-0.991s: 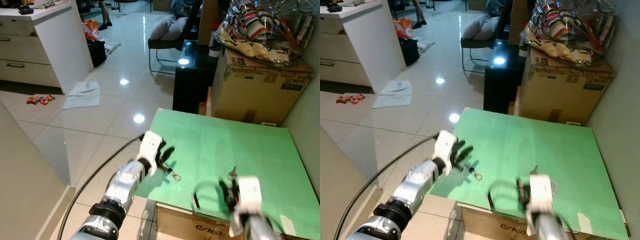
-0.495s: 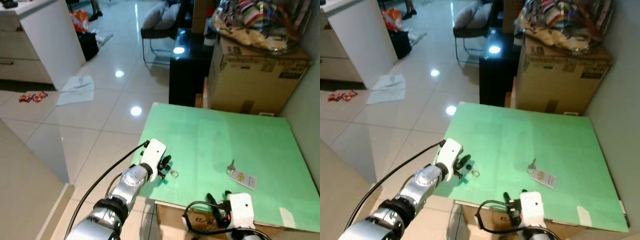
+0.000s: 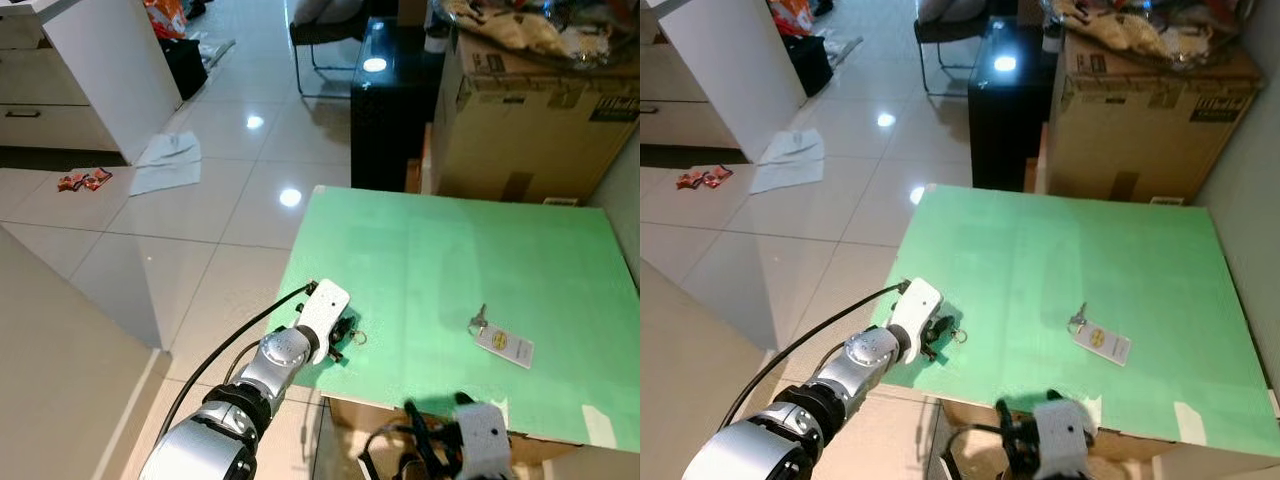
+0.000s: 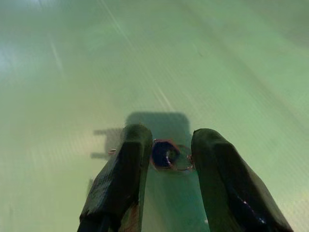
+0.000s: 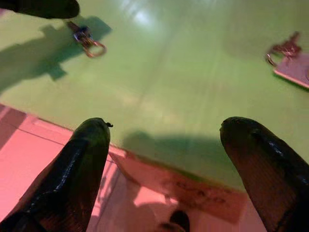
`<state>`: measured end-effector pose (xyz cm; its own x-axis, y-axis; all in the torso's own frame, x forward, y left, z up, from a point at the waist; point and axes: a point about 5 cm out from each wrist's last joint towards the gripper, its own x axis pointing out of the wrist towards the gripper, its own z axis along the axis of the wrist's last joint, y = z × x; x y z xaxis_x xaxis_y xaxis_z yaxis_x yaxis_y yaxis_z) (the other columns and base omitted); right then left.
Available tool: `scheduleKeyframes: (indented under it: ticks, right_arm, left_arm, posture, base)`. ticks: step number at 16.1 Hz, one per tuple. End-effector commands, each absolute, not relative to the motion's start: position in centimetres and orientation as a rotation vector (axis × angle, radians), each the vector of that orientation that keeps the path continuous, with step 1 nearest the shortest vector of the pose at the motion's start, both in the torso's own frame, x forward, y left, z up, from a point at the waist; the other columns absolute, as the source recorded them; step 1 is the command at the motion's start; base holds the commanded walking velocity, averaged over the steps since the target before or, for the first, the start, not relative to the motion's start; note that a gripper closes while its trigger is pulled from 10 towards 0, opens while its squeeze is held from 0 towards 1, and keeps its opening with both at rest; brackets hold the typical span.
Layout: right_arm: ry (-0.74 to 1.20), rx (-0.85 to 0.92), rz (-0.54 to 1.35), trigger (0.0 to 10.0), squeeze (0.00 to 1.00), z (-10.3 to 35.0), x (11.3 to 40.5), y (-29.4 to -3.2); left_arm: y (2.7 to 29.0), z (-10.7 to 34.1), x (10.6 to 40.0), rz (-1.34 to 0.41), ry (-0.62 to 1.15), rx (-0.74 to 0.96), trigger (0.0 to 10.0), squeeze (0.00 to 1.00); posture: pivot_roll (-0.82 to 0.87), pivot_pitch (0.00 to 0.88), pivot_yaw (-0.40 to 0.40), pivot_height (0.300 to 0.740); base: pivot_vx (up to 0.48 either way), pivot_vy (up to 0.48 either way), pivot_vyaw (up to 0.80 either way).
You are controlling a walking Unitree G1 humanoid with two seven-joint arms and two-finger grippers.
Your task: Hang keys on a hook
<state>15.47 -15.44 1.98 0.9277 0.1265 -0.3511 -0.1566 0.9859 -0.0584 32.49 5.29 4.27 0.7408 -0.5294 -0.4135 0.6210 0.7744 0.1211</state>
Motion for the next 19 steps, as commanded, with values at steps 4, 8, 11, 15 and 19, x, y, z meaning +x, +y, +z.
scheduleKeyframes:
  ticks: [4, 8, 11, 15, 19]
  right_arm:
    - [0.369, -0.155, 0.125, 10.0, 0.0, 2.4, 16.1, -16.8]
    - [0.361, -0.204, 0.174, 10.0, 0.0, 2.5, 17.6, -17.2]
    - [0.319, -0.229, 0.218, 10.0, 0.0, 3.7, 19.3, -18.0]
    - [0.296, -0.222, 0.225, 10.0, 0.0, 3.8, 21.0, -17.5]
    - [0.299, -0.213, 0.213, 10.0, 0.0, 3.6, 21.0, -17.4]
  left_arm:
    - [5.8, 4.3, 32.5, -0.6, 0.346, 0.192, 10.0, 0.0]
    - [7.2, 4.3, 32.8, -0.455, 0.329, 0.035, 10.0, 0.0]
    - [9.1, 3.2, 31.8, -0.324, 0.301, -0.024, 10.0, 0.0]
    - [9.0, 4.0, 32.3, -0.395, 0.246, 0.128, 10.0, 0.0]
    - [10.7, 3.9, 32.5, -0.375, 0.255, 0.17, 10.0, 0.0]
  posture:
    - [-0.38, 0.175, 0.101, 0.74]
    - [-0.35, 0.126, 0.038, 0.74]
    - [-0.3, 0.1, -0.054, 0.74]
    - [-0.26, 0.091, -0.059, 0.74]
    - [-0.28, 0.098, -0.033, 0.74]
  base:
    - [0.0, 0.0, -0.33]
    - [0.0, 0.0, -0.66]
    - [0.0, 0.0, -0.68]
    - [0.0, 0.0, -0.18]
    - [0.0, 0.0, -0.2]
